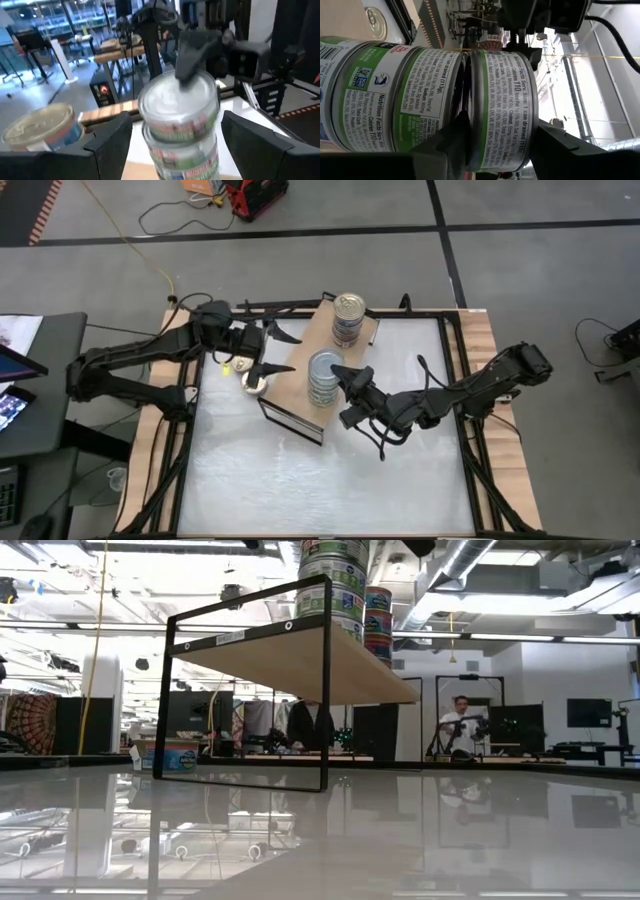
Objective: Stack canned seafood by type on shelf
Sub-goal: Stack the green tuna can on top of the other green tuna can
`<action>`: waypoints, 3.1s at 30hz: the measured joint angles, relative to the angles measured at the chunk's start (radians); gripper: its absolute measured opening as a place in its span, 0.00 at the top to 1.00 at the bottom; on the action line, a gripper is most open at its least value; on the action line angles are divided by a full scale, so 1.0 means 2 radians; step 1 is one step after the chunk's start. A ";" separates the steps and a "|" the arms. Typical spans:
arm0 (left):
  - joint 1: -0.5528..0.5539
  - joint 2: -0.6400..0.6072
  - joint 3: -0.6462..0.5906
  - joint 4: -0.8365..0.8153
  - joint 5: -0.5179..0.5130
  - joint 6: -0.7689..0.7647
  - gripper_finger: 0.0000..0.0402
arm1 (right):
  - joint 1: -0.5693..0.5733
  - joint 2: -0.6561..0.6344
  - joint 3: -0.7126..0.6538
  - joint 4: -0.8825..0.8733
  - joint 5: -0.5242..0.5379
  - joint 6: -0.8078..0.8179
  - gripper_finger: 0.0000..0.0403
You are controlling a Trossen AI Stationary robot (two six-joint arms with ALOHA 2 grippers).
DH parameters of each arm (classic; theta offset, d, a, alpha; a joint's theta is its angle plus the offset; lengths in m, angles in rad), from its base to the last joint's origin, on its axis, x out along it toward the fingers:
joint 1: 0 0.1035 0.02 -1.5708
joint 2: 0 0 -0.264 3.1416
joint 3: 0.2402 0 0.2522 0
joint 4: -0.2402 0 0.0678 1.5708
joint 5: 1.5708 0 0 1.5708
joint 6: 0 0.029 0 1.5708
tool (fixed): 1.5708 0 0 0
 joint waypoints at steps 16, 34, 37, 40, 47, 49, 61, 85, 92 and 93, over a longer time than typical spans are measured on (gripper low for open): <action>-0.011 0.122 0.148 -0.090 -0.045 0.024 0.27 | 0.000 0.000 0.018 -0.062 0.000 0.041 0.51; -0.031 0.178 0.224 -0.187 -0.087 0.062 0.27 | 0.001 0.000 0.018 -0.060 -0.009 0.043 0.51; -0.032 0.175 0.224 -0.195 -0.089 0.061 0.27 | 0.003 0.000 0.018 -0.052 -0.009 0.043 0.50; -0.032 0.176 0.224 -0.200 -0.089 0.053 0.27 | 0.012 0.000 0.018 -0.051 -0.009 0.042 0.47; -0.039 0.175 0.224 -0.208 -0.088 0.049 0.27 | 0.028 0.001 0.035 -0.059 -0.005 0.049 0.37; -0.042 0.172 0.223 -0.210 -0.089 0.048 0.27 | 0.031 0.001 0.037 -0.062 -0.006 0.049 0.34; -0.044 0.166 0.222 -0.220 -0.099 0.044 0.27 | 0.030 0.001 0.039 -0.063 -0.036 0.062 0.33; -0.044 0.164 0.221 -0.224 -0.107 0.051 0.27 | 0.022 0.000 0.040 -0.086 -0.105 0.132 0.33; -0.044 0.152 0.221 -0.234 -0.106 0.054 0.27 | 0.043 -0.007 0.040 -0.062 -0.074 0.124 0.33; -0.044 0.150 0.222 -0.236 -0.104 0.052 0.27 | 0.045 -0.009 0.040 -0.064 -0.068 0.123 0.33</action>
